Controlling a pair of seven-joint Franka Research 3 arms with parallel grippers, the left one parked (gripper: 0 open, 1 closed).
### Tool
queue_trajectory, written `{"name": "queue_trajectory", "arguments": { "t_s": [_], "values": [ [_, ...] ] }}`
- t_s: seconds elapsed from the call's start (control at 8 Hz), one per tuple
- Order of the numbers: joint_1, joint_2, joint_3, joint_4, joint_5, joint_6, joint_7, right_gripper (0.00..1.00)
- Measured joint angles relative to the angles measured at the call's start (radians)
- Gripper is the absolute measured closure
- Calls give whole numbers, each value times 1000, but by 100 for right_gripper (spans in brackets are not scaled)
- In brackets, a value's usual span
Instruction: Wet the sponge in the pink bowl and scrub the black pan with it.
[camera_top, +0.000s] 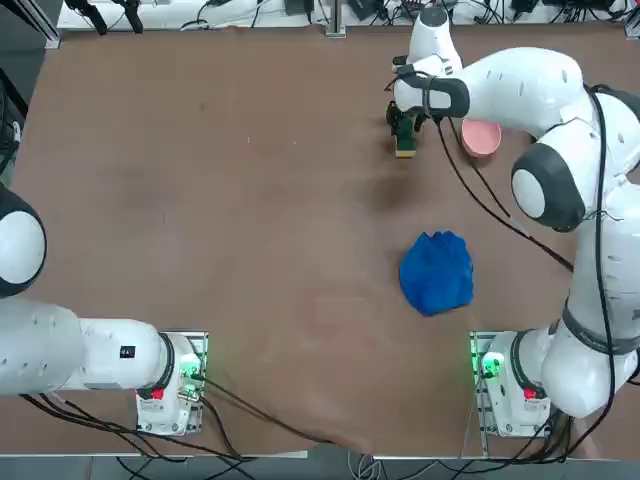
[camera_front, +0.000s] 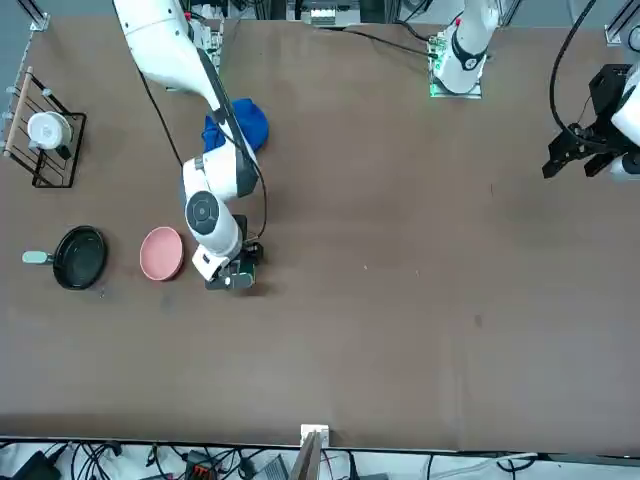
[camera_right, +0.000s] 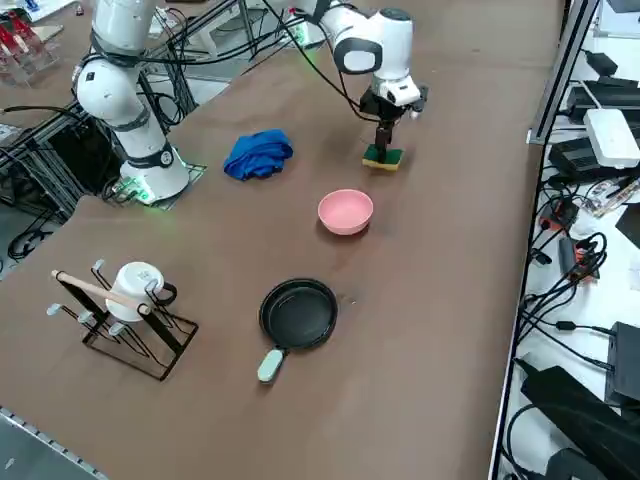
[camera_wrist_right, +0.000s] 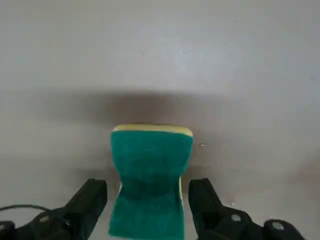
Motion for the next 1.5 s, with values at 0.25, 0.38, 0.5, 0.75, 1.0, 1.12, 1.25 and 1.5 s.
{"name": "queue_trajectory", "arguments": {
  "t_s": [0.25,0.38,0.5,0.75,1.0,1.12,1.25,1.5],
  "values": [
    [-1,16,-4,0,0,0,1,4],
    [-1,18,-5,0,0,0,9,16],
    [-1,18,-5,0,1,0,29,38],
    [-1,15,-6,1,1,-21,56,76],
    [0,-8,-25,3,1,-97,60,92],
    [0,-35,-50,4,-1,-153,56,92],
    [-1,-72,-87,4,-3,-216,19,92],
    [-4,-142,-184,3,-4,-338,-116,92]
  ]
}}
